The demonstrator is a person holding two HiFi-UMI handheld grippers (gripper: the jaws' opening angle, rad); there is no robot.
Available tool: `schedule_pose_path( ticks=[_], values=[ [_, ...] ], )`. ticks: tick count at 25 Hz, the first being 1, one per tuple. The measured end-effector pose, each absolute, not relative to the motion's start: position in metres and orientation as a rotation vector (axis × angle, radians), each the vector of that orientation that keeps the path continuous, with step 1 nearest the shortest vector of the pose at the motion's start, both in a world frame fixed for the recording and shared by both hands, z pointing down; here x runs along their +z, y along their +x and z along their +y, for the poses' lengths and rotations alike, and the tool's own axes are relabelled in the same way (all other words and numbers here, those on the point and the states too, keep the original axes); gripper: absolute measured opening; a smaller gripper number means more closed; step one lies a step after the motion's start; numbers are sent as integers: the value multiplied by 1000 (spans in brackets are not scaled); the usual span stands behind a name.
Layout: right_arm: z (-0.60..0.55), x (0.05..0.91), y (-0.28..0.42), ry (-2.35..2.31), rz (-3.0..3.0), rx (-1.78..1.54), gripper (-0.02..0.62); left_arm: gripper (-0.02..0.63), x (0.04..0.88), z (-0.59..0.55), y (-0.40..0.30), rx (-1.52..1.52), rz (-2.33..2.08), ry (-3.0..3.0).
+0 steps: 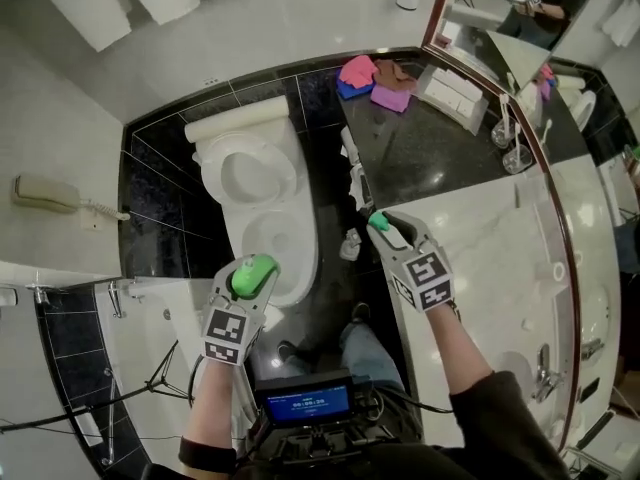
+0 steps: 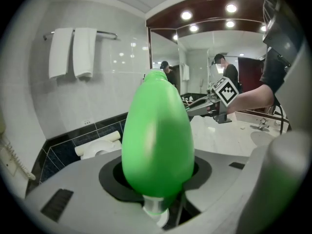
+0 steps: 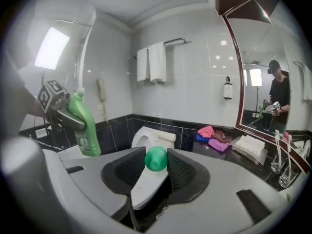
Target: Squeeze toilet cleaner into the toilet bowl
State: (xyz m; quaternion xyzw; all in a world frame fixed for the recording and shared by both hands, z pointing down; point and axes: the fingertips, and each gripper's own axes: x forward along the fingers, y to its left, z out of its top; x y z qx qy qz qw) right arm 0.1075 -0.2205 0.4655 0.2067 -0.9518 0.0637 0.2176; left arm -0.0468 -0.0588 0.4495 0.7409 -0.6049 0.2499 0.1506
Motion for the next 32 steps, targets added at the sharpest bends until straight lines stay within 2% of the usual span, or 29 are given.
schedule_pose_path(
  ticks=[14,32],
  values=[
    [-81,383,16,347,-2796,92,158,176,423,34,-114,640,-1850,2045],
    [-56,384,-7,281,-2775,49,158,175,424,78,-147,543,-1965,1961]
  ],
)
